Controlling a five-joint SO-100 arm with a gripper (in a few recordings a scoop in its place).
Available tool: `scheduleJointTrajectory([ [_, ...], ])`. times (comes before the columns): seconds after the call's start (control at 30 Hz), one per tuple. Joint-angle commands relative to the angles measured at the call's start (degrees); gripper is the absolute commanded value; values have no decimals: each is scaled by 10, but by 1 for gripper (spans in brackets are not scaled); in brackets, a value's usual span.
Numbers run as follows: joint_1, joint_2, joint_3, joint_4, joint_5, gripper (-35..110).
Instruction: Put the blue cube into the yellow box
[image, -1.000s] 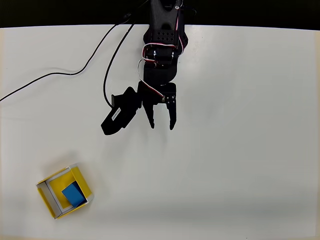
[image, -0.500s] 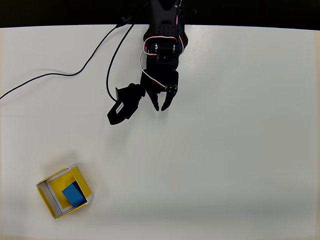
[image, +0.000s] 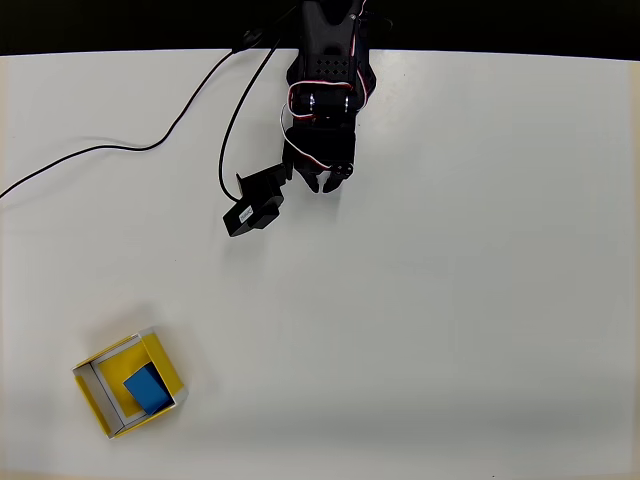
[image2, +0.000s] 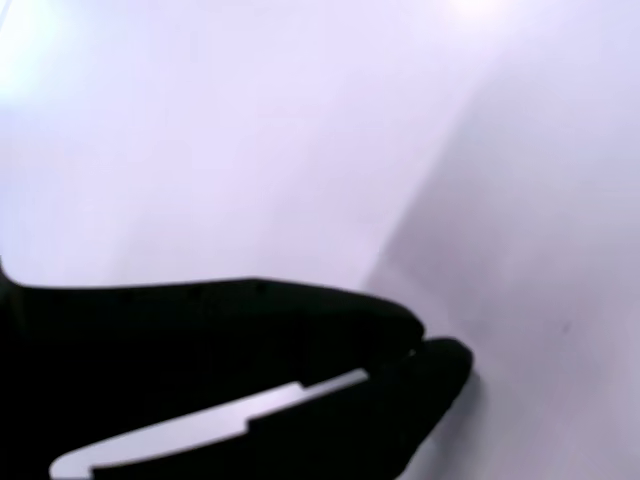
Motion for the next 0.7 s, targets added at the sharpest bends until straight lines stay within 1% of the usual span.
scheduleJointTrajectory([
  [0.0, -4, 17, 17, 7, 1, 0],
  [0.67, -2, 16, 17, 6, 4, 1],
])
